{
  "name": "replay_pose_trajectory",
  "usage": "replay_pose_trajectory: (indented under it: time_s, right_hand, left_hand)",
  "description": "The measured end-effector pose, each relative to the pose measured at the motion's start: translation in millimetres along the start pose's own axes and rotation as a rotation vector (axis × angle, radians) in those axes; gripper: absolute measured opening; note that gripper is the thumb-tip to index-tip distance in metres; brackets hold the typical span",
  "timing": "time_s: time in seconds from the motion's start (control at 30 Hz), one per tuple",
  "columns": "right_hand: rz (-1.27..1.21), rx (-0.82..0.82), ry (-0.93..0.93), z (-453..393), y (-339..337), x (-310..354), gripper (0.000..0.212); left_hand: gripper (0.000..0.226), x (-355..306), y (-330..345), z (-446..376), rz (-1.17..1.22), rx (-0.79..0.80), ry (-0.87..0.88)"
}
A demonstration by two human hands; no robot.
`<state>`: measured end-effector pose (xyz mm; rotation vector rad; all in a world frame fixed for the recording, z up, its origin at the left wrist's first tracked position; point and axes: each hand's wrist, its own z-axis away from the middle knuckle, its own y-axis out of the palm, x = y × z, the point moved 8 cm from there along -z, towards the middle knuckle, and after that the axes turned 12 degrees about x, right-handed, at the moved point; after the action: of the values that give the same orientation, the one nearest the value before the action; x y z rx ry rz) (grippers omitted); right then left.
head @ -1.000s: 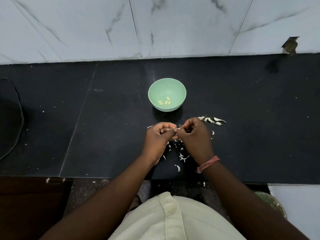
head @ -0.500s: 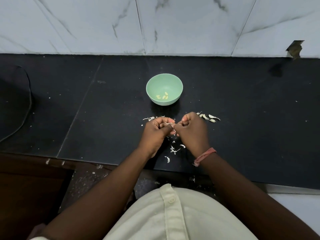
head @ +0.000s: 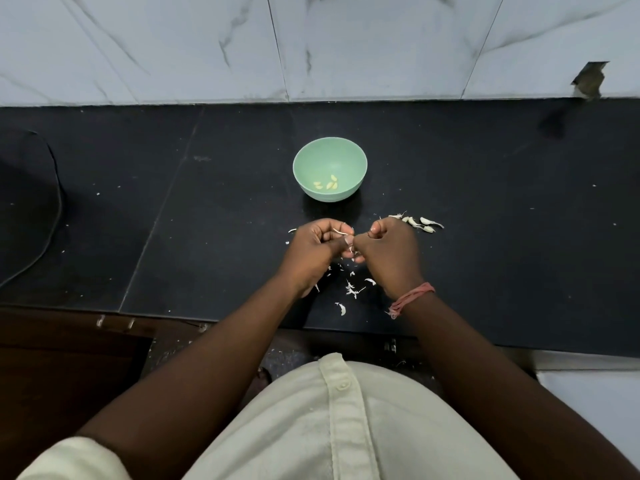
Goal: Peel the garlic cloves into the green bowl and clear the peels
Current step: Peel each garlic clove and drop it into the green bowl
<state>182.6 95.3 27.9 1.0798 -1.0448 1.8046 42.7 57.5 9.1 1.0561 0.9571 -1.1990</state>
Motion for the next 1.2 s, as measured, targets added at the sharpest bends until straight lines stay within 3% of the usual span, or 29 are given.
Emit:
replay_pose_trajectory:
  time_s: [0.17, 0.3, 0.43, 0.83, 1.2]
  right_hand:
    - [-0.223, 0.082, -0.013, -4.6, -0.3, -4.2, 0.017]
    - [-0.448, 0.182, -0.047, -5.5, -0.3, -5.7, 0.024]
    - [-0.372, 0.241, -0.102, -4.5, 1.8, -3.0, 0.031]
    - [-0.097, 0.139, -0.239, -11.5, 4.5, 4.4, 0.031]
    - [-0.142, 0.13, -0.195, -25.1, 8.3, 3.1, 0.02]
  left_hand:
    - [0.01, 0.6, -3.7, 0.1, 0.069, 0.002, 0.001]
    - [0.013, 6.0, -7.2, 2.8, 0.211, -0.027, 0.008]
    - [0.015, 7.1, -6.2, 2.8, 0.239, -0.034, 0.045]
    - [0.016, 7.7, -8.3, 3.5, 0.368, -0.116, -0.051]
    - [0.016, 17.2, -9.7, -1.5, 0.607, -0.079, -0.169]
